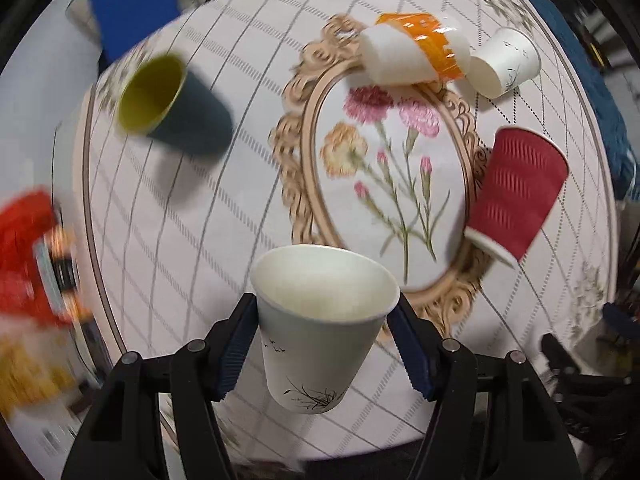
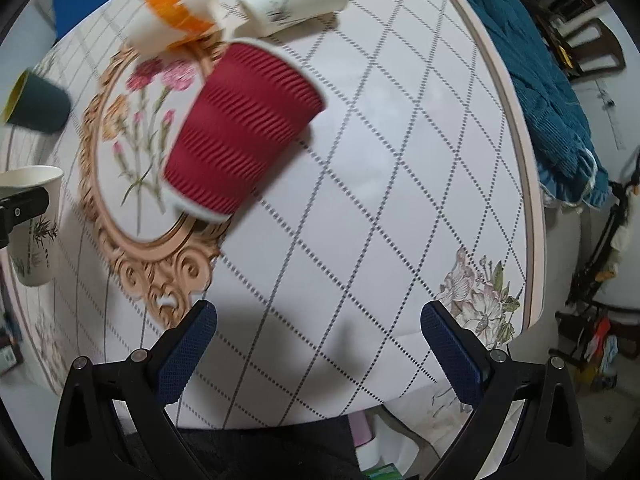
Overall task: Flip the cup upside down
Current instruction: 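Lift the white paper cup with the left gripper and carry it toward the right tool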
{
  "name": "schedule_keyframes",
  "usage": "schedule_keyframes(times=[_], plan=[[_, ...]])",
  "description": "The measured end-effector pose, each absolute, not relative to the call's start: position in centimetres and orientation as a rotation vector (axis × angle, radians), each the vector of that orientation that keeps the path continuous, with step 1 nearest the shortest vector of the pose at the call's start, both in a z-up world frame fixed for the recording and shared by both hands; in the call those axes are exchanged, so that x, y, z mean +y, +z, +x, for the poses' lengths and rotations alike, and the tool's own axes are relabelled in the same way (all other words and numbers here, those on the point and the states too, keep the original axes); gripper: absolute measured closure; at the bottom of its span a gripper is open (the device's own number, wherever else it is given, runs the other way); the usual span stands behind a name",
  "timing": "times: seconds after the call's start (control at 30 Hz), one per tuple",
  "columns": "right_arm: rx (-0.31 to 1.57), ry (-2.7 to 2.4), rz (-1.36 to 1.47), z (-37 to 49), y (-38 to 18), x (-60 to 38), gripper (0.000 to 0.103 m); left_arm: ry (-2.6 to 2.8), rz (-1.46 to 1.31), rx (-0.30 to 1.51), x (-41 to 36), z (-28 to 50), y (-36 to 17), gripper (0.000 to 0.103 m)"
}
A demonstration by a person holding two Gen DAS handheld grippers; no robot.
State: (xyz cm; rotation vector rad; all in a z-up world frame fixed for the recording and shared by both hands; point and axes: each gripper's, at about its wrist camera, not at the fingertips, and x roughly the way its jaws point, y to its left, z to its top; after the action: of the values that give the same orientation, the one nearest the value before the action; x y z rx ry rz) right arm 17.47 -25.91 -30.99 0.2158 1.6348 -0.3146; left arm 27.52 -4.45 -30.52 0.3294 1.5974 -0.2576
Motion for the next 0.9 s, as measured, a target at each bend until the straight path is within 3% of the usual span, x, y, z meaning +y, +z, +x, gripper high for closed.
schedule_keyframes(times=[0.5,0.9], plan=[[1.626,-0.077,0.077,12.3,-31.0,-20.6,0.0,-0.037,-0.014,1.733,2.2,18.1,-31.9,0.039],[1.671,-0.105,0.028,11.0,-32.9,-19.6,0.0,-0.034,-0.172,1.815,3.6,19.3,-36.9,0.039]])
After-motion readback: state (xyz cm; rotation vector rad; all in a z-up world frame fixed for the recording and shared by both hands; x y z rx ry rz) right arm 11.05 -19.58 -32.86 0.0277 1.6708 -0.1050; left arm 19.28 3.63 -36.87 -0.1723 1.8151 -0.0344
